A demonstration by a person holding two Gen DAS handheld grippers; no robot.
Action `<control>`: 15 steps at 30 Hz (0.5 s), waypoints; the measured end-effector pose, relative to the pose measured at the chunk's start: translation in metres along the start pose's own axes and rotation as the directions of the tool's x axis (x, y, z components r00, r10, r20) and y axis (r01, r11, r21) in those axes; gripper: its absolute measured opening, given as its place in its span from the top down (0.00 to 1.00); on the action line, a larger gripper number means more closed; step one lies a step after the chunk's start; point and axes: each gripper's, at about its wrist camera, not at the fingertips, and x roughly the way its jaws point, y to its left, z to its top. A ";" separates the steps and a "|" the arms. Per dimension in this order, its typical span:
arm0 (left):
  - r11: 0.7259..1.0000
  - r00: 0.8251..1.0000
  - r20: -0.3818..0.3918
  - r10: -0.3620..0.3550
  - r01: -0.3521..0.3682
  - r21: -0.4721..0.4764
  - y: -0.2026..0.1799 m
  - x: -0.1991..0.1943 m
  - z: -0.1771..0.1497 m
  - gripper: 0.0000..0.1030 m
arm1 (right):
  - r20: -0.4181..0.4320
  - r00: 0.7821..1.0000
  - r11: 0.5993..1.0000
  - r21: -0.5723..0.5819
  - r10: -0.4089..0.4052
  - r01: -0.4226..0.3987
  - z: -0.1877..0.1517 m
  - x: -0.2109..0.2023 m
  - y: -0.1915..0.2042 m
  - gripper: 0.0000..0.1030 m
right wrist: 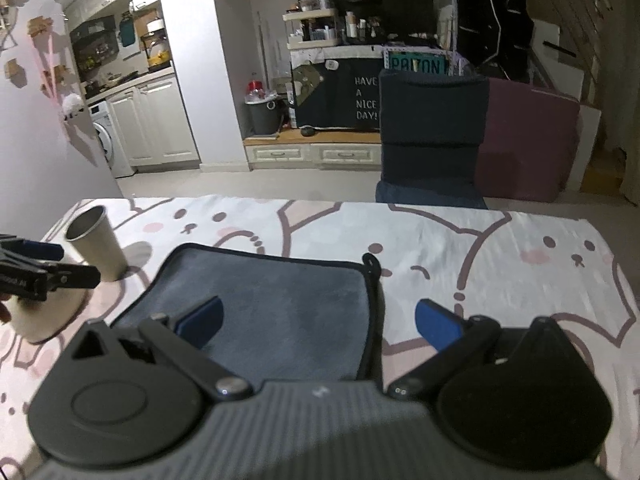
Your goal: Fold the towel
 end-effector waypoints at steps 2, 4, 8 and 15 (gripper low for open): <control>1.000 1.000 0.009 0.001 -0.001 0.005 -0.004 -0.011 -0.003 0.00 | 0.013 1.000 1.000 -0.002 0.001 -0.001 -0.002 -0.011 0.003 0.00; 1.000 1.000 0.018 0.003 -0.003 0.019 -0.009 -0.025 -0.008 0.00 | 0.020 1.000 1.000 -0.009 0.007 -0.006 -0.005 -0.023 0.006 0.00; 1.000 0.999 0.035 -0.001 0.000 0.028 -0.014 -0.049 -0.016 0.00 | 0.041 0.999 1.000 -0.020 0.014 -0.013 -0.010 -0.044 0.013 0.00; 1.000 0.998 0.057 -0.013 0.012 0.021 -0.017 -0.084 -0.031 0.00 | 0.070 0.997 0.999 -0.041 0.029 -0.026 -0.019 -0.079 0.025 0.00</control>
